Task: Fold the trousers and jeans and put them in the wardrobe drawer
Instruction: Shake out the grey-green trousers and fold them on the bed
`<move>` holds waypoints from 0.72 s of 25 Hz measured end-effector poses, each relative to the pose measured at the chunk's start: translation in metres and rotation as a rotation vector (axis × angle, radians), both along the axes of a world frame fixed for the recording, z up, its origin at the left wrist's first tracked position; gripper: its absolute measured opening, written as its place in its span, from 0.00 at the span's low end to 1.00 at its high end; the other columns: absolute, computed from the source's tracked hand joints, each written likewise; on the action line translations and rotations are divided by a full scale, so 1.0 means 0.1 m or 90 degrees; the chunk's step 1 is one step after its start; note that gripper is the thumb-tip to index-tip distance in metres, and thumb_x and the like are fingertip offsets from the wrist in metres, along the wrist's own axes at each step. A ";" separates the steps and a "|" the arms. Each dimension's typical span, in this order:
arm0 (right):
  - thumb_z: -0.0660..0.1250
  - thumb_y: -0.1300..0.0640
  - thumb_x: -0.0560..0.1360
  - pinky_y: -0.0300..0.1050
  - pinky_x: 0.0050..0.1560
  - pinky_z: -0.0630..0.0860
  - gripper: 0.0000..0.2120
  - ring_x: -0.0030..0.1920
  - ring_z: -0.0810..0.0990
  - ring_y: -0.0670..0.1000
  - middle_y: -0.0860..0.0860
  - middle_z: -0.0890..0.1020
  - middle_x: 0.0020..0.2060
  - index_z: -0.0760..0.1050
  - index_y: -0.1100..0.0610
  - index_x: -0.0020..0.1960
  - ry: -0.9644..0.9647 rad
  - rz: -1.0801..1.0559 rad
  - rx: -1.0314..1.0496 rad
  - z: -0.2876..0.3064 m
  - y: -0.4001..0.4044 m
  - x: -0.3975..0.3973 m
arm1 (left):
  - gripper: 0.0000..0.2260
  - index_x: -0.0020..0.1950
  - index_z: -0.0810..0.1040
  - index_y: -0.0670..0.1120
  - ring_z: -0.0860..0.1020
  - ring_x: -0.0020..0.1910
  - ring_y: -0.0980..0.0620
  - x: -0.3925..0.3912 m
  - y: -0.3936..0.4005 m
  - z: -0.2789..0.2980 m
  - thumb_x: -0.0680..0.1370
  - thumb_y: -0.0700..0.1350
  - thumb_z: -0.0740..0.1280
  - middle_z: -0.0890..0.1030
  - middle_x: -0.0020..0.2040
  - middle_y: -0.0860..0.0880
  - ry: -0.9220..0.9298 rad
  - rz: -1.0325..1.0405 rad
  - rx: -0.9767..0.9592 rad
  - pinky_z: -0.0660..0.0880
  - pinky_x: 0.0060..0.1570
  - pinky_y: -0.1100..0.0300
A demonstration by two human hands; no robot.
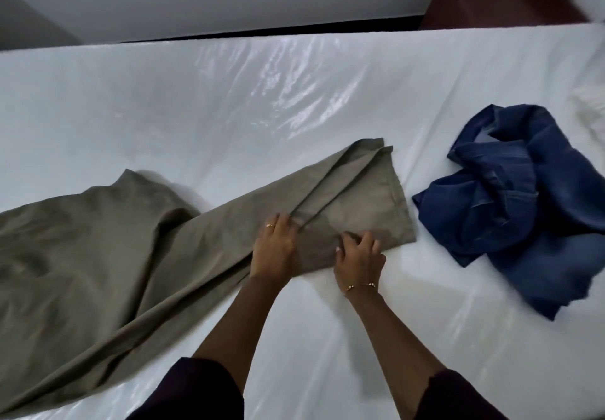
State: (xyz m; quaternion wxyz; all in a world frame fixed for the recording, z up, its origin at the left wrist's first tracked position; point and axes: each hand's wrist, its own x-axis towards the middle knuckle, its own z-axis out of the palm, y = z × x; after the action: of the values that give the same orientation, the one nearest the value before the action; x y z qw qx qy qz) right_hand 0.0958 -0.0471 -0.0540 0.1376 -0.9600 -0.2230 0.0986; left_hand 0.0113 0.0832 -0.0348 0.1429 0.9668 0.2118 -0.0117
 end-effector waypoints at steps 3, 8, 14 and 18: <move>0.79 0.58 0.58 0.57 0.40 0.76 0.21 0.47 0.79 0.64 0.61 0.80 0.49 0.81 0.54 0.51 -0.039 0.073 -0.029 -0.12 -0.08 0.53 | 0.17 0.55 0.80 0.39 0.73 0.61 0.31 0.64 0.04 -0.08 0.67 0.39 0.66 0.77 0.59 0.34 0.057 0.005 0.049 0.71 0.58 0.38; 0.59 0.46 0.70 0.65 0.55 0.73 0.21 0.58 0.77 0.64 0.60 0.78 0.60 0.77 0.49 0.61 -0.054 0.174 -0.068 -0.35 -0.17 0.89 | 0.28 0.76 0.54 0.42 0.47 0.75 0.37 1.33 -0.02 -0.21 0.79 0.46 0.61 0.51 0.76 0.38 0.085 0.084 -0.025 0.48 0.74 0.49; 0.46 0.36 0.76 0.60 0.69 0.58 0.30 0.70 0.61 0.59 0.57 0.70 0.69 0.66 0.51 0.69 -0.072 0.237 -0.035 -0.48 -0.46 1.38 | 0.16 0.62 0.73 0.37 0.71 0.58 0.37 1.87 -0.02 -0.17 0.76 0.41 0.61 0.77 0.58 0.37 -0.016 0.243 -0.004 0.66 0.55 0.48; 0.51 0.37 0.77 0.41 0.74 0.45 0.31 0.72 0.52 0.57 0.62 0.60 0.72 0.65 0.58 0.70 -0.017 0.189 0.151 -0.46 -0.83 1.83 | 0.20 0.61 0.72 0.38 0.69 0.58 0.37 2.16 -0.15 -0.18 0.76 0.51 0.64 0.73 0.59 0.38 -0.004 0.216 -0.040 0.67 0.55 0.48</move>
State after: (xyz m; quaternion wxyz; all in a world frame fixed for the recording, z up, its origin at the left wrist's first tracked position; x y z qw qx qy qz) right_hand 0.2792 -0.1306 -0.0998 0.2307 -0.8948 -0.3741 0.0784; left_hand 0.2275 0.0680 -0.0527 0.1739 0.9120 0.3714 0.0087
